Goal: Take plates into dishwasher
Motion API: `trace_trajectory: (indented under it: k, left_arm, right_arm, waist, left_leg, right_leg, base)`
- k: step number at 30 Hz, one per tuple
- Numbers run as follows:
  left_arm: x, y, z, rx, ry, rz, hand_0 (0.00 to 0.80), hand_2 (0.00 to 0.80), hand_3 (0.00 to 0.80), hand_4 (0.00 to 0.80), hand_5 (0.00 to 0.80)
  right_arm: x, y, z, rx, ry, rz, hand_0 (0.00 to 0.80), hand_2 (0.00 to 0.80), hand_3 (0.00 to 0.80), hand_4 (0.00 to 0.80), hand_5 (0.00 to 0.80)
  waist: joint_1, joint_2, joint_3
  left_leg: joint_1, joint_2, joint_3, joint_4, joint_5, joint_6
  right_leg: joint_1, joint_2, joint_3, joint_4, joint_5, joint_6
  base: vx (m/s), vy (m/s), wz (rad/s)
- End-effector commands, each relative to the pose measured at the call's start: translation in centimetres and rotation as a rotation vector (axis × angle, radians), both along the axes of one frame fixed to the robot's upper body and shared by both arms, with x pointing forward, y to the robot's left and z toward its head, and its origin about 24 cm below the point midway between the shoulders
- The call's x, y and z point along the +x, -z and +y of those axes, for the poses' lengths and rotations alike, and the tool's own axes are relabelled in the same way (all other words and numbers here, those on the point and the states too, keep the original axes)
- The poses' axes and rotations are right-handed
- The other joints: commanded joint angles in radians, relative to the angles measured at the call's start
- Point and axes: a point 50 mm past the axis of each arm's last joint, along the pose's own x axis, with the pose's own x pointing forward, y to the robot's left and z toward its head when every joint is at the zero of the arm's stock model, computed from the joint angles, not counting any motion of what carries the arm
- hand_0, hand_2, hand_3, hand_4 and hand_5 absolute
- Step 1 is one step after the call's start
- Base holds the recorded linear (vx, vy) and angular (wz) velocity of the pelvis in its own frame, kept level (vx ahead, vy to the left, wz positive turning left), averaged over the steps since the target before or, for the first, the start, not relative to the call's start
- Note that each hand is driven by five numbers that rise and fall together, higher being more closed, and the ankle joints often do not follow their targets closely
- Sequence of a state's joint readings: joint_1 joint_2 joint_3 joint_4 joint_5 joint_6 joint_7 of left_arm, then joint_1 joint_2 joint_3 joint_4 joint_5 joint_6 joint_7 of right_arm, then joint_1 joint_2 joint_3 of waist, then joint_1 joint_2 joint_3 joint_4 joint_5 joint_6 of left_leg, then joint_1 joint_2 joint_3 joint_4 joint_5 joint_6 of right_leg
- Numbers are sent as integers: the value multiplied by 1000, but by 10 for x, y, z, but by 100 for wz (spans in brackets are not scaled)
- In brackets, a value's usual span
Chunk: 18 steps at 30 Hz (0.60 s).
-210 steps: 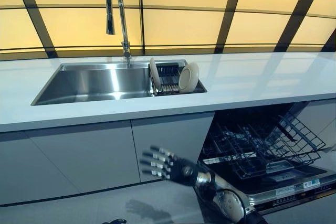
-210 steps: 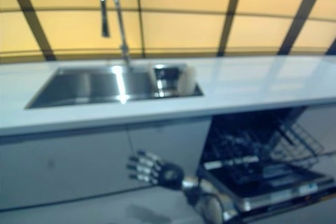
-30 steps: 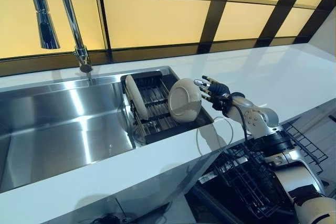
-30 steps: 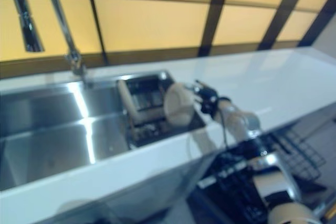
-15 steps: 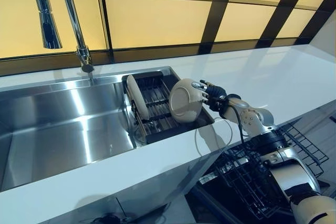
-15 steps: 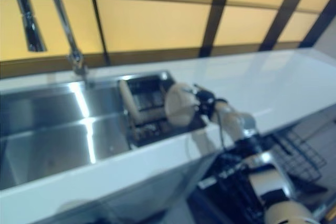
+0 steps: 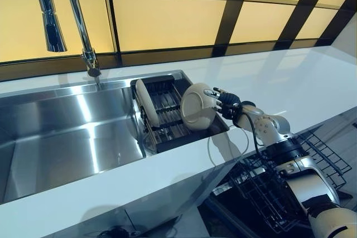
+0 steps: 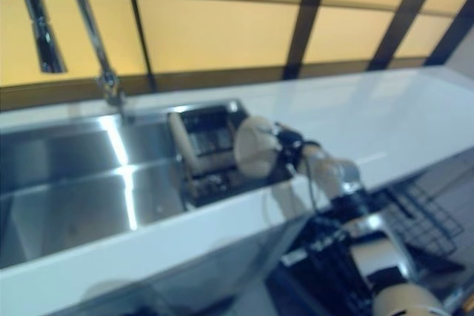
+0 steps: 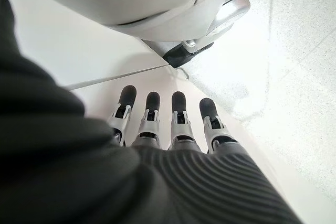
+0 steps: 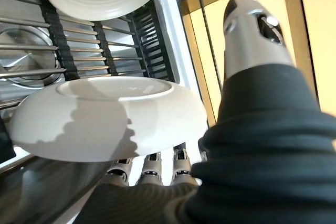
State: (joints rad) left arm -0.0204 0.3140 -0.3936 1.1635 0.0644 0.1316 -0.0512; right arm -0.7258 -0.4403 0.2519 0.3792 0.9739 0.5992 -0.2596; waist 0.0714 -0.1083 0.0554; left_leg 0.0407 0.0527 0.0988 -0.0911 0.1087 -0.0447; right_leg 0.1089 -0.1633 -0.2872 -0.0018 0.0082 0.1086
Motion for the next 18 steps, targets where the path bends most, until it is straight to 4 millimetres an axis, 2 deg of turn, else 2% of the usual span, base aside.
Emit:
trace_trajectory:
  k: [1,18]
  left_arm:
    - [43,-11,-1,27,84,-86,0,0,0,0,0]
    - [44,-11,-3,25,89,-85,0,0,0,0,0]
  right_arm:
    - [19,-45,3,-46,17,-107,0,0,0,0,0]
    - [21,-32,-6,-199,42,-25,0,0,0,0,0]
  waist:
    - [44,28,6]
    - [38,31,9]
  left_leg:
    - [57,-45,10,4,-116,64]
    - [68,-42,11,4,-125,64]
  right_leg:
    - [-57,-60,7,158,79,55]
    - [-82,-74,9,189,89,60]
  base:
    - [0,0,0]
    - [0,0,0]
